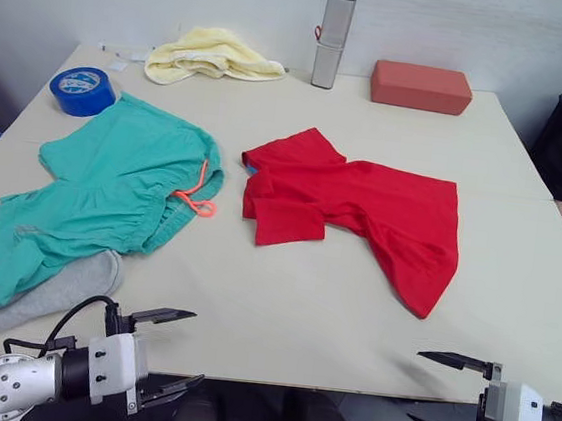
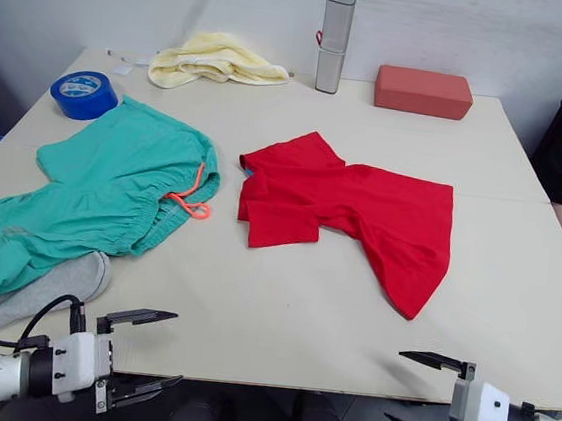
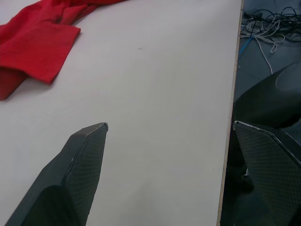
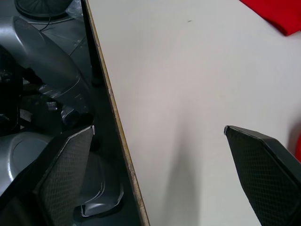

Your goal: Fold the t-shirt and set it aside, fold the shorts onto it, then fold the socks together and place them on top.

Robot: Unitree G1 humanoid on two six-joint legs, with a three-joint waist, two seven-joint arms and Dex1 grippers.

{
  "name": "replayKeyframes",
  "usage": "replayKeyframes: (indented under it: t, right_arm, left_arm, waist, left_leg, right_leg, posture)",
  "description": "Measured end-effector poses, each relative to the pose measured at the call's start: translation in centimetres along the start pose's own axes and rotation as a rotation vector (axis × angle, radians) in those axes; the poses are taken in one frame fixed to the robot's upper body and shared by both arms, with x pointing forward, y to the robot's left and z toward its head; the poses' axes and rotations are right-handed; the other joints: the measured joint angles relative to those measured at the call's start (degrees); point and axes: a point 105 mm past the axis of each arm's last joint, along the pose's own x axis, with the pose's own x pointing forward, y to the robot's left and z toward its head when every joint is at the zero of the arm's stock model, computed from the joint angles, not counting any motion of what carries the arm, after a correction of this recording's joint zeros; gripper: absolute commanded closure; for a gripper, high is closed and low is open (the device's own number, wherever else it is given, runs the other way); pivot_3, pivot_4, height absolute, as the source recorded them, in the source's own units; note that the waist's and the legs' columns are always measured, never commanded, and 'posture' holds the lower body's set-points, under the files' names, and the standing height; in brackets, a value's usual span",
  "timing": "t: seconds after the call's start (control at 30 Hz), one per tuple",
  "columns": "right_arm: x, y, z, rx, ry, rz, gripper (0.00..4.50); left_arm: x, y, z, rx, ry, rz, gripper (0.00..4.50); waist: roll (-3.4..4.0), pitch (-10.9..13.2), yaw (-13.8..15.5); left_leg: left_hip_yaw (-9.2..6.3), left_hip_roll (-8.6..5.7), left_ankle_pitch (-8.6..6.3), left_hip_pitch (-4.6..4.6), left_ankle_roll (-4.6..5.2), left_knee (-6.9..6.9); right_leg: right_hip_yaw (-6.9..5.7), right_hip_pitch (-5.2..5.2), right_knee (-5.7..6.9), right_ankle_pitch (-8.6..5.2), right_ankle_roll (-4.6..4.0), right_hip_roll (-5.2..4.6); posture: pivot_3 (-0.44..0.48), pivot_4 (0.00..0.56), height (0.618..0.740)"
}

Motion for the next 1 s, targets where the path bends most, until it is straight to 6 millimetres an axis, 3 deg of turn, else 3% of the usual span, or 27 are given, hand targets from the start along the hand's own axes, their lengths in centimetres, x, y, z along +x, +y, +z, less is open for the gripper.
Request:
replayKeyframes:
  t: [0.47, 0.67, 0.83, 1.0]
  right_arm:
    - [0.3, -1.4, 0.4, 0.056, -0.039, -0.082, 0.0]
    - [1.1, -3.3, 2.7, 0.134, -0.199, -0.237, 0.0]
    - [-2.3, -5.9, 3.0, 0.186, -0.237, -0.489, 0.0]
    - [-4.9, -5.7, 1.0, 0.224, -0.189, -0.639, 0.0]
  left_arm:
    - [-0.1, 0.7, 0.4, -0.13, -0.047, -0.011, 0.01]
    - [-0.3, 2.0, 1.8, -0.247, -0.131, -0.018, 0.01]
    - [-3.8, 5.5, 0.6, -0.302, -0.078, 0.137, 0.01]
    - [-7.6, 7.4, -1.6, -0.359, 0.002, 0.254, 0.01]
  waist:
    - [0.02, 0.0, 0.0]
    - [0.07, -0.03, 0.0]
    - [0.17, -0.05, 0.0]
    - [0.17, -0.04, -0.06]
  left_leg:
    - [0.0, 0.01, -0.01, -0.01, 0.0, 0.0]
    - [-0.03, 0.03, -0.07, -0.01, -0.13, -0.01]
    - [-0.03, 0.02, -0.05, -0.02, -0.11, -0.02]
    - [-0.02, 0.02, -0.17, -0.03, -0.28, -0.06]
  right_leg:
    - [0.0, 0.0, 0.0, 0.0, 0.01, -0.02]
    - [-0.01, -0.01, 0.03, 0.05, 0.1, -0.02]
    - [-0.02, -0.05, 0.03, 0.05, 0.1, -0.01]
    - [-0.03, -0.08, -0.01, -0.01, -0.01, -0.02]
  posture:
    - [0.0, 0.15, 0.74]
    - [0.0, 0.15, 0.74]
    - [0.0, 0.15, 0.74]
    - [0.0, 0.15, 0.74]
